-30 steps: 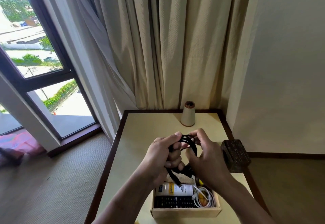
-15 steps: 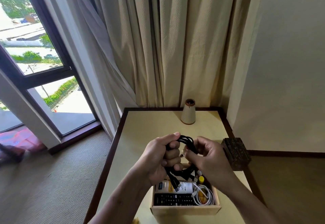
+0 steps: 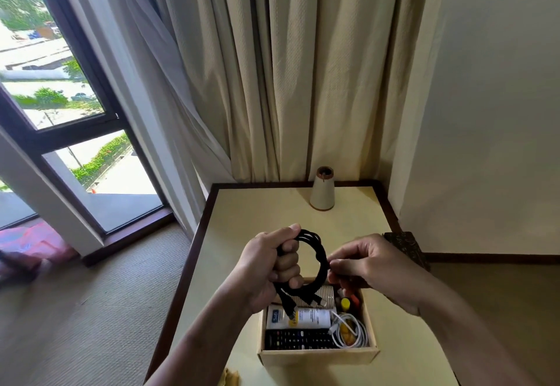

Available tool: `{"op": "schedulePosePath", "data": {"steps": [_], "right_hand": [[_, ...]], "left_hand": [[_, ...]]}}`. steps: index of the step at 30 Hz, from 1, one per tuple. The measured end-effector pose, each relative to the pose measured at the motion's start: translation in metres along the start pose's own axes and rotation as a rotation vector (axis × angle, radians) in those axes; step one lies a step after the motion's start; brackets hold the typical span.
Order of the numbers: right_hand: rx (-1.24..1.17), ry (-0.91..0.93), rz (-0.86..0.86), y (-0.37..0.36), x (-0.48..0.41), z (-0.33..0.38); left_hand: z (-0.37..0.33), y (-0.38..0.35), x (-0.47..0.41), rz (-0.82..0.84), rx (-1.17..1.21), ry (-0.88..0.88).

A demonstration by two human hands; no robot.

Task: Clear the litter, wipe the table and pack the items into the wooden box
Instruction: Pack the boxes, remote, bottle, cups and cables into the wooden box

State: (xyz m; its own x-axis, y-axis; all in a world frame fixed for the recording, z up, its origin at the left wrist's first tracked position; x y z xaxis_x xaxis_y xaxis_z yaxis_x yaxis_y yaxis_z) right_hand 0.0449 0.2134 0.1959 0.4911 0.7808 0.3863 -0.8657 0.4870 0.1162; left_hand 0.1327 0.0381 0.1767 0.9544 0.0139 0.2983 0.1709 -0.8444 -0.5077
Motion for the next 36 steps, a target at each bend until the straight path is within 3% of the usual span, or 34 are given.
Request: {"op": "schedulePosePath", "data": {"steps": [7, 16, 21, 24, 28, 31, 36], "right_hand": [[0.024, 0.071, -0.379, -0.005, -0.002, -0.007], [0.199, 0.208, -0.419, -0.033, -0.004, -0.053], [0.345, 0.174, -0.445, -0.019, -0.019, -0.095], [0.502, 0.106, -0.421, 0.0, -0.04, -0.129], [0.641, -0.001, -0.313, 0.013, -0.062, -0.164], [0.756, -0.078, -0.183, 0.014, -0.079, -0.182], [1.075, -0.1, -0.043, 0.006, -0.091, -0.194]], "left_hand": [[0.01, -0.008, -0.007, -0.027, -0.275, -0.227], [0.065, -0.005, -0.029, -0.147, -0.172, -0.293], [0.105, 0.0, -0.043, -0.118, -0.211, -0.266], [0.144, 0.019, -0.06, -0.12, -0.403, -0.094], [0.178, 0.059, -0.065, -0.242, -1.034, 0.015], [0.193, 0.084, -0.051, -0.386, -1.345, -0.059], [0.209, 0.102, -0.036, -0.455, -1.589, -0.205]]}}
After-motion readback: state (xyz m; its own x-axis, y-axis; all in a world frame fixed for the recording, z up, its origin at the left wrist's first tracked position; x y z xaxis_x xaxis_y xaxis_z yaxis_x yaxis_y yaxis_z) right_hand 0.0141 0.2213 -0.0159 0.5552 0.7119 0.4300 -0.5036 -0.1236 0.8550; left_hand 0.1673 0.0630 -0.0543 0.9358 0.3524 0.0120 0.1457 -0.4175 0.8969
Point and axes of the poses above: each hand's wrist, its own x-axis away from the middle knuckle, its own y-axis out of the back of the hand, z = x × y, the point moved 2 cm from there along -x, towards the middle knuckle, and after that the axes turned 10 degrees about z, right-handed, at the moved point
